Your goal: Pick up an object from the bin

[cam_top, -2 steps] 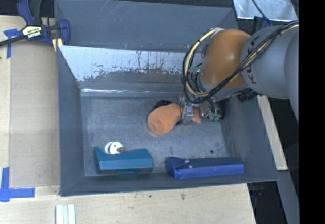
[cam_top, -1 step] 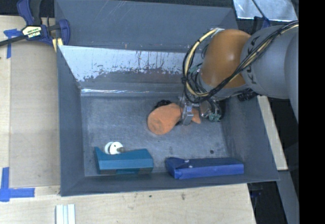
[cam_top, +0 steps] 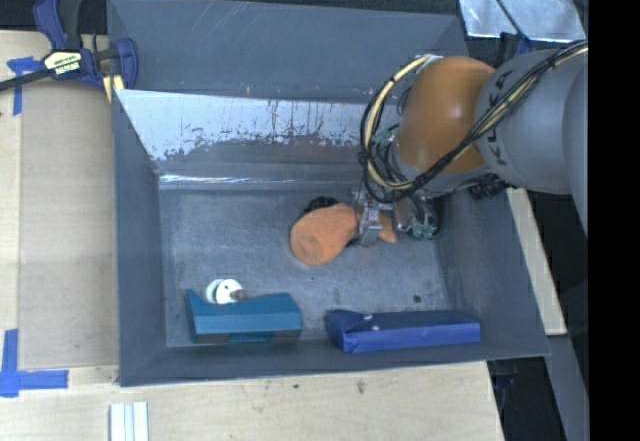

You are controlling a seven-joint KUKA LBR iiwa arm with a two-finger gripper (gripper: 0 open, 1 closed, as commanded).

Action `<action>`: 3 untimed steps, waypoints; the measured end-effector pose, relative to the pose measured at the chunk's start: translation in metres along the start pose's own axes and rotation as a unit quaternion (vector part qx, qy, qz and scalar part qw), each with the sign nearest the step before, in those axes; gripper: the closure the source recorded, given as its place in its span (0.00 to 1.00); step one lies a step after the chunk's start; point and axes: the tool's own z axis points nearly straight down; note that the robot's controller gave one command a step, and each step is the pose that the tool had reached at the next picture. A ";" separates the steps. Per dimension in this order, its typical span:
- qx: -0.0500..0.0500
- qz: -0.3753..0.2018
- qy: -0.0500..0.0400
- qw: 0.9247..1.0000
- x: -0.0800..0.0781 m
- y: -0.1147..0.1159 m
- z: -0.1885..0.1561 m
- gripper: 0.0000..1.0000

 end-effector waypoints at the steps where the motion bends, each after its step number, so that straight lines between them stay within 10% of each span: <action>1: 0.000 0.000 0.005 1.000 0.002 0.000 -0.017 1.00; 3: 0.000 0.000 -0.001 1.000 -0.002 0.000 -0.037 1.00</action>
Offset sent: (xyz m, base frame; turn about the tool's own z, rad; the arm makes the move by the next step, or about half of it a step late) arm 0.0000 0.0000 0.0454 0.0000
